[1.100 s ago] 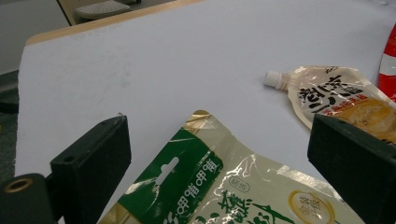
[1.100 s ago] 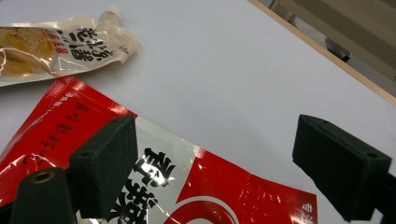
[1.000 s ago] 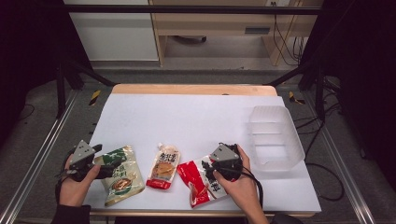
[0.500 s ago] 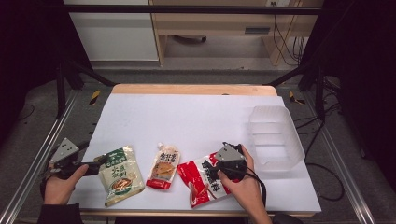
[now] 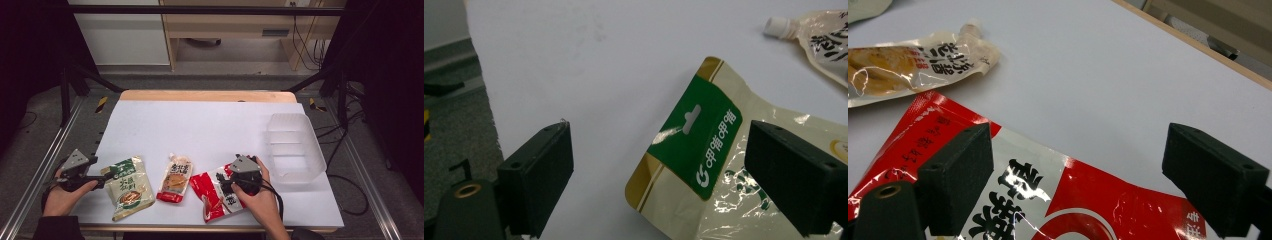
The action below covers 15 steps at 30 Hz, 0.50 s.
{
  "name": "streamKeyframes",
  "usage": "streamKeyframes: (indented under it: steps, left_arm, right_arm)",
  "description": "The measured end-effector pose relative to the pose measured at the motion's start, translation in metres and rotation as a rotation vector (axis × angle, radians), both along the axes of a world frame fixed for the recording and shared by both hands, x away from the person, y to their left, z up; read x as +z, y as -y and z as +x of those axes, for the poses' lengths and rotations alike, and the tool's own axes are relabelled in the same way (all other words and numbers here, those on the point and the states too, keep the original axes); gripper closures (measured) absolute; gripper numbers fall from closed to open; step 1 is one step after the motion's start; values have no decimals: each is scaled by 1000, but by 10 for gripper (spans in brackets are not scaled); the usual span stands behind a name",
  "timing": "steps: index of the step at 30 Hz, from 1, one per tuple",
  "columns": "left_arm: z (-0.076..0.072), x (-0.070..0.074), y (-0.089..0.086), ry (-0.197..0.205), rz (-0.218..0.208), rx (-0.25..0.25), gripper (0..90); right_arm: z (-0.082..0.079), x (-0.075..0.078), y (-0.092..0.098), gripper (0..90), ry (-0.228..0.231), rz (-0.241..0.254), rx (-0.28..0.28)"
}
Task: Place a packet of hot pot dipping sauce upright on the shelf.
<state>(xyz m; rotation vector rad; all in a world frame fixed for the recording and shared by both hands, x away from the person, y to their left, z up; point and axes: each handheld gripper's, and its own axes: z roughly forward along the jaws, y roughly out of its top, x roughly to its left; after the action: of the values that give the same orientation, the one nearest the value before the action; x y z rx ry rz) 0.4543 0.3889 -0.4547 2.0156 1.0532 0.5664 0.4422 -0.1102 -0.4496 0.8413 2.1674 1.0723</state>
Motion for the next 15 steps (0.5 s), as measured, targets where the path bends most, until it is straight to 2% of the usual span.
streamKeyframes:
  steps: [6, 7, 9, 12, 14, 15]
  left_arm:
    - [1, -7, -3, -44, -30, 0, 172]
    - [2, -9, -3, -62, -24, 1, 181]
    - [3, -10, -2, -67, -12, -1, 201]
    - [5, -12, 0, -86, -11, -18, 223]
    - [5, -13, 1, -99, -13, -31, 268]
    - [3, -13, 2, -115, -11, -56, 291]
  right_arm:
    - [-3, -3, -5, 133, 1, -46, 6]
    - [-3, -4, -5, 133, -2, -51, 8]
    - [-3, -4, -5, 133, -3, -55, 10]
    - [-2, -4, -4, 133, -7, -58, 9]
    - [-1, -4, -4, 133, -10, -55, 6]
    - [-1, -4, -3, 134, -11, -60, 5]
